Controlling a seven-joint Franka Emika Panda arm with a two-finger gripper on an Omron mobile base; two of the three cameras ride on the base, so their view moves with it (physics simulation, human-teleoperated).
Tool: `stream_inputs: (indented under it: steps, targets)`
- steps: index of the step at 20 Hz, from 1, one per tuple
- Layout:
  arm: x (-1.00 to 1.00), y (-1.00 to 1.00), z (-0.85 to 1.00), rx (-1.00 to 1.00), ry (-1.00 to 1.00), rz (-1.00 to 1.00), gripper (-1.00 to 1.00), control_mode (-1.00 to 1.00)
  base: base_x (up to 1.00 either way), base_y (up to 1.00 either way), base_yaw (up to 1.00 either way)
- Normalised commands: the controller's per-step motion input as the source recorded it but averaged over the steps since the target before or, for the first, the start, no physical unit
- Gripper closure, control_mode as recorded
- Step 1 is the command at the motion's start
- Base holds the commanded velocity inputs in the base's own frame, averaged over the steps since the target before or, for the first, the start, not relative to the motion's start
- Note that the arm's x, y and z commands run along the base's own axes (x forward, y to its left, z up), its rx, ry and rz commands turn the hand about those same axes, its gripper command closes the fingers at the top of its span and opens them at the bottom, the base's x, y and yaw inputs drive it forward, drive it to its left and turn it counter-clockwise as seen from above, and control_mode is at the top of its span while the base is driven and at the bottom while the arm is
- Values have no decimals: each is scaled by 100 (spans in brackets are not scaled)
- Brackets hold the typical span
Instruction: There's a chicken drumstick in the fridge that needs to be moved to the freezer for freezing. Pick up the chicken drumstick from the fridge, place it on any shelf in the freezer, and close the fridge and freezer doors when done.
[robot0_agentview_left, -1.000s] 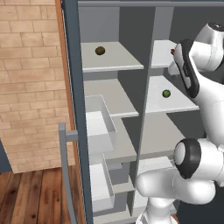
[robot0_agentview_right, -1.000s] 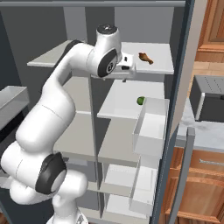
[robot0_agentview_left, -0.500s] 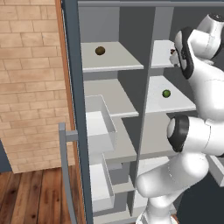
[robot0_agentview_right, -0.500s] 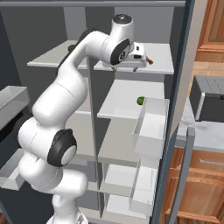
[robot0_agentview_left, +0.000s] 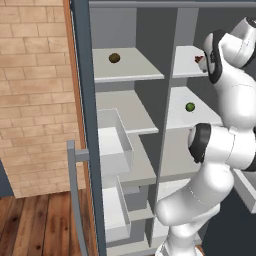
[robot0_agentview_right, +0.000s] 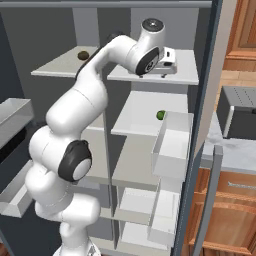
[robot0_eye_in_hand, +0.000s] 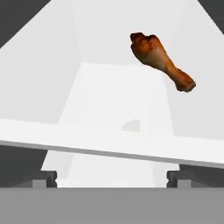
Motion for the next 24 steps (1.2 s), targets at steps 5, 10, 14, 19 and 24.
stream_inputs:
  steps: [5, 10, 14, 19, 24]
  targets:
    - [58, -17, 0, 0, 1, 0, -100, -100, 0, 0, 0]
    - [47, -29, 3, 1, 0, 0, -100, -100, 0, 0, 0]
    - [49, -31, 6, 2, 0, 0, -100, -100, 0, 0, 0]
    - [50, -18, 2, 0, 1, 0, -100, -100, 0, 0, 0]
    - [36, -32, 1, 2, 0, 2, -100, -100, 0, 0, 0]
